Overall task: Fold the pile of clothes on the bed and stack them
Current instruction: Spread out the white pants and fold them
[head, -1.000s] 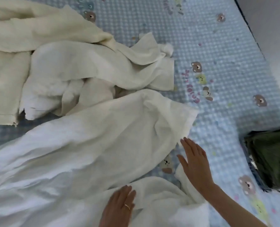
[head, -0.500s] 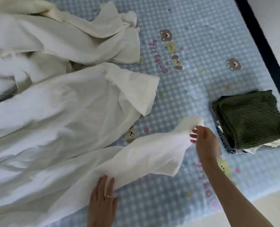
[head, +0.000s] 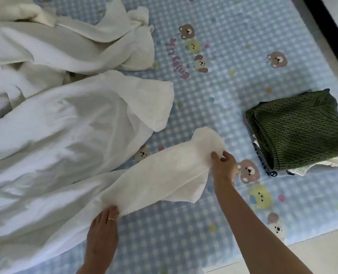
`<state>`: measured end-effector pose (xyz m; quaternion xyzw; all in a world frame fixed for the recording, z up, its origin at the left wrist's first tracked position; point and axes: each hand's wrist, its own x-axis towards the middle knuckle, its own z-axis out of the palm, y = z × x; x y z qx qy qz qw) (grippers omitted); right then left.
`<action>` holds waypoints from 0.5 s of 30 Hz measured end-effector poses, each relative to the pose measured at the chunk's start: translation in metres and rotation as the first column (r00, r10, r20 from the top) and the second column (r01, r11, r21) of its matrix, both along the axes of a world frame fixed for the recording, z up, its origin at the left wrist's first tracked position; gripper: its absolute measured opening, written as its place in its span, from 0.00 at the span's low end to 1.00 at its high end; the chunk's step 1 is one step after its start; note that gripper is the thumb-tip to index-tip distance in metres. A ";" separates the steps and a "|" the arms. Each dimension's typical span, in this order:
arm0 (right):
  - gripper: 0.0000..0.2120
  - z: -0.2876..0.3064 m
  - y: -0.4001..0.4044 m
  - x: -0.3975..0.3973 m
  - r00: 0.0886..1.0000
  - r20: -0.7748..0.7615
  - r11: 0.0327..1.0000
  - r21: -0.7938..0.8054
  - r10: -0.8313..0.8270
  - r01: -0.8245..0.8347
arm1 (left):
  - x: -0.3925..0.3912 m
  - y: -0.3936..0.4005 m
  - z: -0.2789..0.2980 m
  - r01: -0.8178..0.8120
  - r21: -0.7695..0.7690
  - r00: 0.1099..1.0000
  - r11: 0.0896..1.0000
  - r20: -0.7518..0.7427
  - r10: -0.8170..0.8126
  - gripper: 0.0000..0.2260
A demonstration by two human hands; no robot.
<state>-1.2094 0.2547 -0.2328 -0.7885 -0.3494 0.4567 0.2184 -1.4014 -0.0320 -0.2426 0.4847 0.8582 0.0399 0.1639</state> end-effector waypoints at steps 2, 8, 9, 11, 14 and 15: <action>0.11 0.014 0.011 0.006 1.000 -0.019 0.996 0.085 0.012 -0.010 | 0.008 -0.011 0.013 0.050 0.063 0.999 0.997 -0.002 -0.050 0.17; 0.13 0.044 -0.020 0.083 0.996 -0.079 0.990 0.133 -0.028 0.038 | 0.011 -0.046 0.045 0.755 -0.024 0.643 0.656 -0.175 -0.746 0.20; 0.14 0.042 -0.031 0.102 1.000 -0.013 0.997 0.081 -0.002 0.003 | 0.005 -0.053 0.043 0.876 -0.130 0.404 0.465 -0.330 -0.853 0.24; 0.12 0.036 -0.058 0.138 0.989 0.127 0.997 -0.026 0.075 -0.072 | 0.011 -0.062 0.038 0.894 -0.244 0.306 0.376 -0.280 -0.910 0.31; 0.09 0.028 -0.098 0.180 0.976 0.189 0.986 -0.144 0.108 -0.081 | 0.054 -0.078 0.038 0.722 -0.160 0.676 0.674 0.374 -0.635 0.31; 0.10 0.026 -0.106 0.188 0.980 0.172 0.984 -0.163 0.099 -0.071 | 0.058 -0.063 0.032 0.634 -0.202 0.756 0.746 0.363 -0.545 0.33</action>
